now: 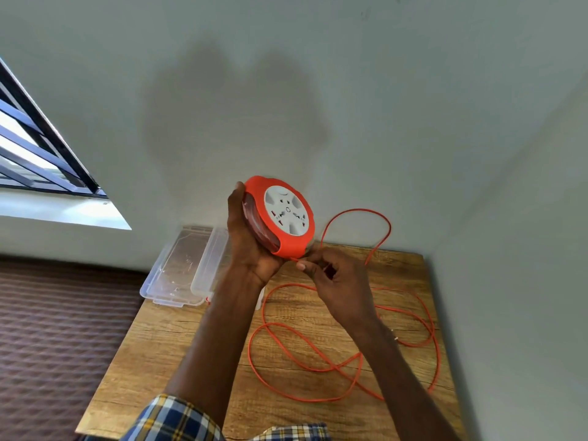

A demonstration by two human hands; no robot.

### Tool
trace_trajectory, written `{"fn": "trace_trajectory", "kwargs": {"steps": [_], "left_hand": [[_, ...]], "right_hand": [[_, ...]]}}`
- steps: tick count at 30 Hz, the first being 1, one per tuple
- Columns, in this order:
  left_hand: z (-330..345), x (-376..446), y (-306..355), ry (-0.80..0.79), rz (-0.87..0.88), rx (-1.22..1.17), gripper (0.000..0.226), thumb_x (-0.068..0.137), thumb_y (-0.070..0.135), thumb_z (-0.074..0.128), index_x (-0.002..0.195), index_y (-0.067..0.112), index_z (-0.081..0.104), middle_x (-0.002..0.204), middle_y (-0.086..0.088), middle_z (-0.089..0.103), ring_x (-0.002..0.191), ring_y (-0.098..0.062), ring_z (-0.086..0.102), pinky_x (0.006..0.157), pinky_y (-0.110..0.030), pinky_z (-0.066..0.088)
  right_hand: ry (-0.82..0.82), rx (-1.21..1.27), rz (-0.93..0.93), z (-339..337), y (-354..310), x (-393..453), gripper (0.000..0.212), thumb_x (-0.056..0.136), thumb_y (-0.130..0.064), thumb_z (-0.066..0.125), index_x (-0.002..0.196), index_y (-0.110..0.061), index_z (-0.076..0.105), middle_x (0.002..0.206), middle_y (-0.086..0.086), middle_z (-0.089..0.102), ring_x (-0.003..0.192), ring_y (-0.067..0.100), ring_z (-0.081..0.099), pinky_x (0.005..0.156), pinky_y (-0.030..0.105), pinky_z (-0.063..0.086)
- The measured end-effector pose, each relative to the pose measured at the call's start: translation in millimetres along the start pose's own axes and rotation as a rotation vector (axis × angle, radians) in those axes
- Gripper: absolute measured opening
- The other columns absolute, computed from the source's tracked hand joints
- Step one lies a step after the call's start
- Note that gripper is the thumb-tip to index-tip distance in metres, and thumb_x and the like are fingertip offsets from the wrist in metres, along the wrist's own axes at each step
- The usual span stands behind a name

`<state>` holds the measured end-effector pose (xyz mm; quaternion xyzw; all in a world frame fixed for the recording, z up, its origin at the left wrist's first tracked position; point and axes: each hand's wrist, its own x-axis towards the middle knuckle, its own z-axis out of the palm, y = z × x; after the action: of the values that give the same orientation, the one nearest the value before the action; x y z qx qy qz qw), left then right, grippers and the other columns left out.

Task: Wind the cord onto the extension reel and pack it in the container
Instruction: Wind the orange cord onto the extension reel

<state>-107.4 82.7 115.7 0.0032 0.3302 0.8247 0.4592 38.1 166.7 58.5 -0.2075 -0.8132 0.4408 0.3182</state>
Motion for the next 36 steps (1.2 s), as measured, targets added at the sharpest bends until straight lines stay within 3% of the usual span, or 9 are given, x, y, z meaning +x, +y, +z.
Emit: {"fn": "trace_trajectory", "kwargs": {"steps": [5,9,11,14,18,25,28,32,36], "left_hand": [[-16.9,4.1,10.1,-0.026,-0.057,-0.043,0.093,0.088,0.083,0.045,0.158,0.021,0.051,0.161,-0.019,0.051,0.149,-0.047,0.043,0.12,-0.069,0.031],[-27.7,5.6,16.3,-0.073,-0.08,-0.04,0.093,0.087,0.083,0.047,0.157,0.022,0.052,0.159,-0.019,0.052,0.149,-0.046,0.044,0.116,-0.067,0.039],[-27.8,4.3,13.9,-0.069,-0.087,-0.018,0.092,0.089,0.083,0.046,0.157,0.021,0.053,0.159,-0.019,0.053,0.149,-0.046,0.045,0.114,-0.065,0.041],[-25.4,3.4,10.7,-0.05,-0.09,0.027,0.089,0.093,0.08,0.043,0.157,0.018,0.053,0.158,-0.019,0.053,0.141,-0.045,0.051,0.108,-0.061,0.046],[-23.0,2.1,11.9,-0.09,-0.165,0.106,0.077,0.094,0.075,0.052,0.139,0.014,0.067,0.141,-0.019,0.064,0.125,-0.041,0.062,0.108,-0.056,0.05],[-24.9,0.0,13.3,-0.168,-0.345,0.323,0.072,0.094,0.077,0.056,0.127,0.017,0.079,0.132,-0.016,0.074,0.114,-0.037,0.073,0.107,-0.057,0.052],[-28.3,0.3,13.7,-0.18,-0.389,0.346,0.077,0.093,0.079,0.054,0.135,0.017,0.073,0.134,-0.017,0.071,0.116,-0.039,0.069,0.113,-0.059,0.044],[-21.0,-1.3,7.0,-0.136,-0.363,0.368,0.071,0.093,0.076,0.056,0.125,0.018,0.079,0.125,-0.016,0.075,0.105,-0.035,0.075,0.095,-0.052,0.06],[-12.1,-3.2,2.4,-0.128,-0.306,0.376,0.064,0.097,0.07,0.056,0.12,0.016,0.081,0.118,-0.017,0.077,0.1,-0.034,0.077,0.084,-0.048,0.065]], "right_hand": [[0.063,-0.03,0.049,-3.8,10.7,-3.4,0.033,0.087,-0.055,0.071,0.066,-0.031,0.07,0.058,-0.014,0.06,0.05,0.005,0.048,0.048,0.026,0.035],[-0.104,-0.023,0.074,-9.4,18.4,-6.3,0.041,0.088,-0.058,0.073,0.068,-0.023,0.071,0.058,-0.003,0.063,0.051,0.012,0.056,0.052,0.036,0.044],[-0.158,-0.007,0.061,-7.1,10.9,-6.8,0.021,0.091,-0.053,0.073,0.079,-0.036,0.076,0.07,-0.012,0.071,0.062,0.011,0.065,0.055,0.034,0.049],[-0.113,-0.024,0.008,-7.7,-3.4,-0.6,0.013,0.093,-0.055,0.068,0.099,-0.046,0.075,0.096,-0.025,0.073,0.09,0.002,0.069,0.07,0.01,0.047],[0.035,-0.238,-0.097,-17.8,-10.3,19.2,0.024,0.098,-0.031,0.068,0.122,-0.032,0.069,0.121,-0.013,0.067,0.113,0.008,0.059,0.089,0.018,0.048],[-0.225,-0.324,-0.26,-32.2,-8.0,34.7,0.047,0.095,-0.01,0.068,0.136,-0.032,0.065,0.14,-0.001,0.061,0.126,0.022,0.051,0.101,0.043,0.047],[-0.265,-0.299,-0.306,-32.8,0.3,28.2,0.052,0.092,-0.015,0.07,0.136,-0.041,0.063,0.139,-0.002,0.058,0.127,0.019,0.049,0.1,0.038,0.047],[-0.164,-0.414,-0.281,-24.0,6.5,24.0,0.057,0.084,-0.029,0.076,0.136,-0.044,0.059,0.122,-0.007,0.062,0.111,0.016,0.052,0.085,0.04,0.053],[0.007,-0.315,-0.07,-12.5,-0.2,14.3,0.063,0.078,-0.06,0.075,0.137,-0.048,0.056,0.103,-0.018,0.067,0.093,0.005,0.06,0.068,0.024,0.052]]}}
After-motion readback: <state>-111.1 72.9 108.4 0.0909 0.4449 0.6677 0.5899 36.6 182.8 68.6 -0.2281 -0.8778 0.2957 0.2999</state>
